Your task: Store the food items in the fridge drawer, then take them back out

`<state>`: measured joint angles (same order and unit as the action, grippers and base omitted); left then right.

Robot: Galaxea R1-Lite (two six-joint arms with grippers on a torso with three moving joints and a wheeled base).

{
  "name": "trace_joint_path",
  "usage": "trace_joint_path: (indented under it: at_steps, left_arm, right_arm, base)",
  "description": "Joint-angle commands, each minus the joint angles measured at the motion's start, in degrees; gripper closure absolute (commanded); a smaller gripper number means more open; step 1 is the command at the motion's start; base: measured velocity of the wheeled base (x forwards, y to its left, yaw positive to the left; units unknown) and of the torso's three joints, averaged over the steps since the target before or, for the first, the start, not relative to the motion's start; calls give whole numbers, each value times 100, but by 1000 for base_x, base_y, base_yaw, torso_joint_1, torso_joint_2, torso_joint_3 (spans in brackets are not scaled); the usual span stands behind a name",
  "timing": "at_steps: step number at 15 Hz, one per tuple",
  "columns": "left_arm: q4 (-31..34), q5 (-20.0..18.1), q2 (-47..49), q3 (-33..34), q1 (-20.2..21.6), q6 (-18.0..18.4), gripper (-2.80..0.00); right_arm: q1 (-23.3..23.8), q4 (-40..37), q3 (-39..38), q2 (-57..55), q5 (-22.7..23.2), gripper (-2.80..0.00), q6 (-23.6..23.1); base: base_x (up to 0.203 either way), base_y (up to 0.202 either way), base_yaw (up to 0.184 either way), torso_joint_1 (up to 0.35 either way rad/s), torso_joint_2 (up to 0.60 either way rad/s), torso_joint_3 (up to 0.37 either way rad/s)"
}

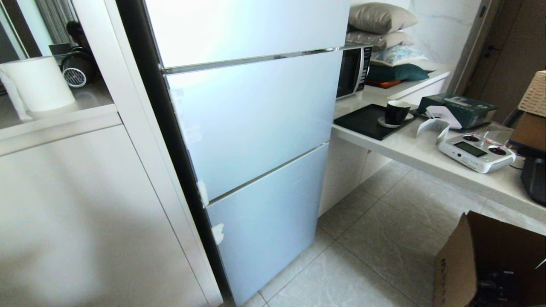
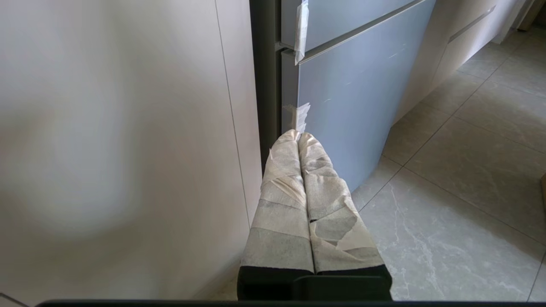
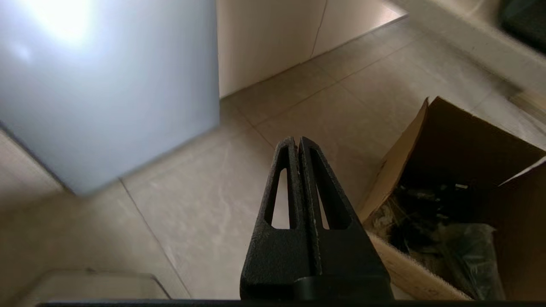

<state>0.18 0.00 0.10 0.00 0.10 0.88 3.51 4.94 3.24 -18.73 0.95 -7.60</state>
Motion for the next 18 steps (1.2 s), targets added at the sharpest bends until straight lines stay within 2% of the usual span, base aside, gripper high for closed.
trace_joint_path:
  at_steps: [1, 4, 11, 14, 16, 17, 18]
  left_arm:
    - [-1, 0, 8, 0, -1, 0, 0]
    - [-1, 0, 8, 0, -1, 0, 0]
    - [-1, 0, 8, 0, -1, 0, 0]
    - [-1, 0, 2, 0, -1, 0, 0]
    - [-1, 0, 8, 0, -1, 0, 0]
    - [-1, 0, 1, 0, -1, 0, 0]
    - [-1, 0, 8, 0, -1, 0, 0]
  right_arm:
    - [-183, -355, -245, 1133, 36, 0, -104]
    - [-314, -481, -311, 1899, 71, 0, -201]
    - [-333, -485, -324, 1881, 28, 0, 496]
    - [-333, -487, -324, 1881, 75, 0, 248]
    - [-333, -487, -319, 1881, 282, 0, -462]
    - [-333, -474, -324, 1881, 314, 0, -566]
    - [-333, -492, -324, 1881, 318, 0, -446]
  base:
    - [0, 0, 0, 0, 0, 0]
    - [0, 0, 0, 0, 0, 0]
    - [0, 0, 0, 0, 0, 0]
    - [0, 0, 0, 0, 0, 0]
    - [0, 0, 0, 0, 0, 0]
    - [0, 0, 0, 0, 0, 0]
    - [0, 0, 0, 0, 0, 0]
